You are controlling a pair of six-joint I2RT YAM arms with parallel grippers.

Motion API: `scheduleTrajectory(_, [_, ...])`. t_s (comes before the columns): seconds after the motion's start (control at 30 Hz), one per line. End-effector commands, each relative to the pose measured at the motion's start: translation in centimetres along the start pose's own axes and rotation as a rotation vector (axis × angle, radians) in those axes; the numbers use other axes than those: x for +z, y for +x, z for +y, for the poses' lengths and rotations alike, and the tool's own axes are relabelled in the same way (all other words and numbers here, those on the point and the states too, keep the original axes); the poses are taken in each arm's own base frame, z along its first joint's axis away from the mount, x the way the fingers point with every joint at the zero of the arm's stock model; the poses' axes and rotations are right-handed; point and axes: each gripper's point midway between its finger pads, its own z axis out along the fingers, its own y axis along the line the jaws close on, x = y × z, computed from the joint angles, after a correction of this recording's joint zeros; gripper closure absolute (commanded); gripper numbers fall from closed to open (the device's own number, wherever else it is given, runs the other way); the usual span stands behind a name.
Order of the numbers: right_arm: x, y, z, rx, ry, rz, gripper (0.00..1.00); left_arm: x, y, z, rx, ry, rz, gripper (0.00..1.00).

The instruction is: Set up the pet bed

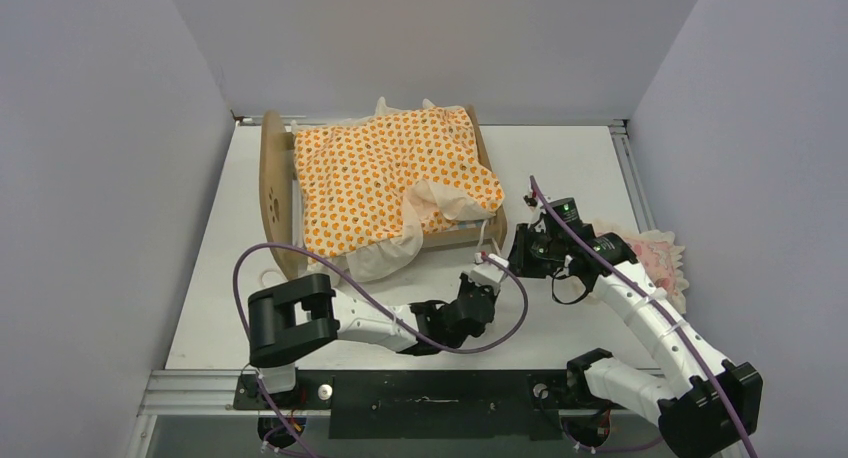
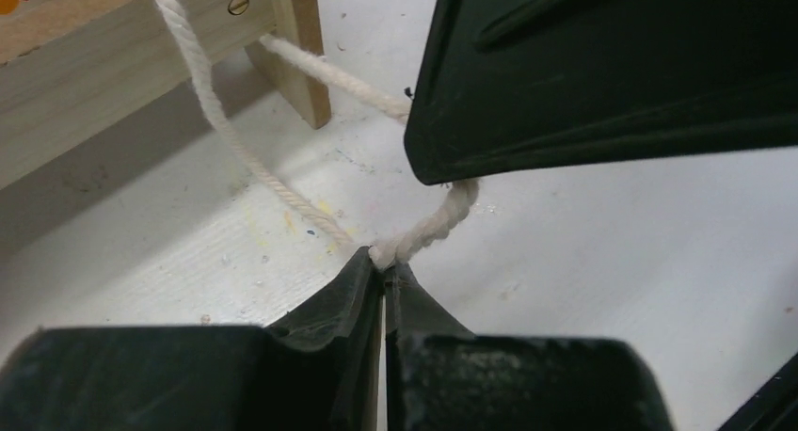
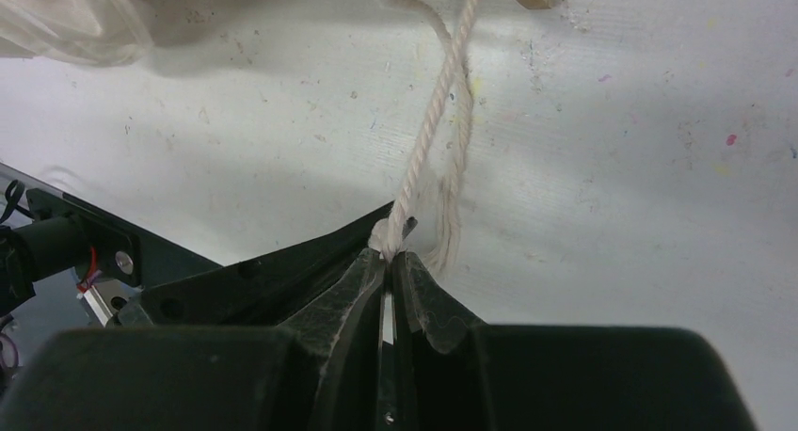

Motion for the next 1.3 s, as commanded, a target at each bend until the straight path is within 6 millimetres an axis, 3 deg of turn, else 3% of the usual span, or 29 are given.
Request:
scheduleTrajectory(0.0, [-0.1, -0.5, 0.3, 0.017, -0.027, -0.049, 0.92, -0.5, -3.4, 0.3, 0.058, -0.01, -0.056, 1.0])
scheduleTrajectory(0.3, [3.9, 0.5, -0.9, 0.085, -0.058, -0.084, 0.91, -2.8, -3.3, 3.0, 0.454, 0.012, 0.078, 1.0])
scheduleTrajectory(0.6, [7.8, 3.7, -3.8, 0.116, -0.002, -0.018, 0.85, -0.8, 5.0, 4.5, 0.556, -0.02, 0.283, 0.9])
scheduleTrajectory(0.67, [7.9, 4.0, -4.1, 0.116, 0.01, -0.014, 0.82, -0.5, 5.9, 4.7, 0.557, -0.04, 0.304, 0.81])
scheduleTrajectory(0.7, [7.7, 3.9, -4.3, 0.117, 0.022, -0.02, 0.8, -0.5, 6.0, 4.7, 0.554, -0.044, 0.308, 0.69])
scheduleTrajectory(0.77, [7.1, 3.7, -4.5, 0.115, 0.042, -0.046, 0.74, -0.7, 5.3, 4.5, 0.534, -0.046, 0.299, 0.55])
scheduleTrajectory(0.93, [5.1, 3.3, -4.9, 0.136, 0.085, -0.118, 0.65, -2.9, 1.4, 4.6, 0.408, -0.026, 0.224, 0.38])
scheduleTrajectory(1.1, [4.2, 4.5, -4.6, 0.148, 0.103, -0.146, 0.61, -5.1, -1.6, 4.6, 0.234, 0.036, 0.19, 0.33])
scheduleTrajectory(1.27, [5.1, 6.7, -3.5, 0.14, 0.088, -0.139, 0.58, -4.4, -2.8, 5.9, 0.013, 0.02, 0.226, 0.32])
